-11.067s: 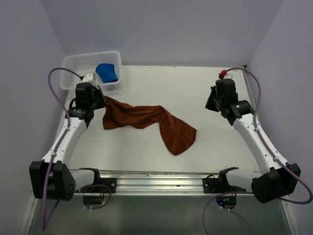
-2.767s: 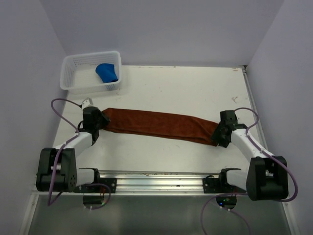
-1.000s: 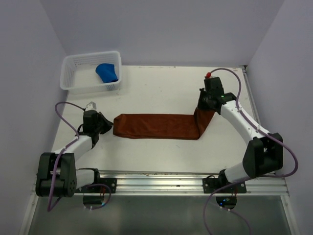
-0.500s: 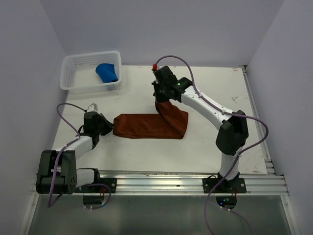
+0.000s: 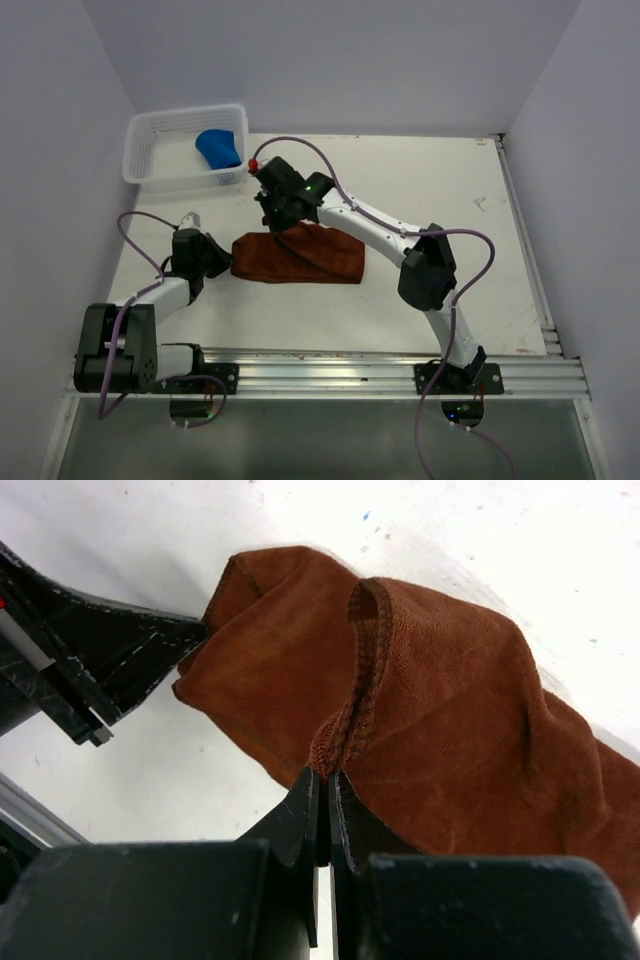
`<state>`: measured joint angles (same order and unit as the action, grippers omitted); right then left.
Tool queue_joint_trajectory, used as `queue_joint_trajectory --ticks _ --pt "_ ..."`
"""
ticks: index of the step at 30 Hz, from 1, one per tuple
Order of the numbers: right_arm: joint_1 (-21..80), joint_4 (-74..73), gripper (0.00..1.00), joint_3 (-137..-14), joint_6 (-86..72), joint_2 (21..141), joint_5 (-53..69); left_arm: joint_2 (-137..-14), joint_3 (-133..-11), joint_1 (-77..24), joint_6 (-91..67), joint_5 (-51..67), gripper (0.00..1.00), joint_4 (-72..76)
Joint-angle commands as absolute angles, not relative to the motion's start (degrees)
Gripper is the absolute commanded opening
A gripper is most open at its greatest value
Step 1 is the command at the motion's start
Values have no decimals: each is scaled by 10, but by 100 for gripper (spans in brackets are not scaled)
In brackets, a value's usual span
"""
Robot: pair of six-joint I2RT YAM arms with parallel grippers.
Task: Roll the towels
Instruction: Fold the towel
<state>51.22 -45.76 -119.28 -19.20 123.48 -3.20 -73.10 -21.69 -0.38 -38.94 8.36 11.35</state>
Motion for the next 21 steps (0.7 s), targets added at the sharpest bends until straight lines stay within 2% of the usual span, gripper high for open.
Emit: queue_joint_trajectory --ticks 1,12,21 --pt "521 -466 0 -1237 -188 1244 -6 -734 -216 -2 -390 91 0 144" --pt "537 -472 0 -1293 -196 1281 -3 -734 -214 -2 -395 95 0 150" --pt "561 -440 0 -1265 -211 1294 35 -733 -212 -2 -394 94 0 153"
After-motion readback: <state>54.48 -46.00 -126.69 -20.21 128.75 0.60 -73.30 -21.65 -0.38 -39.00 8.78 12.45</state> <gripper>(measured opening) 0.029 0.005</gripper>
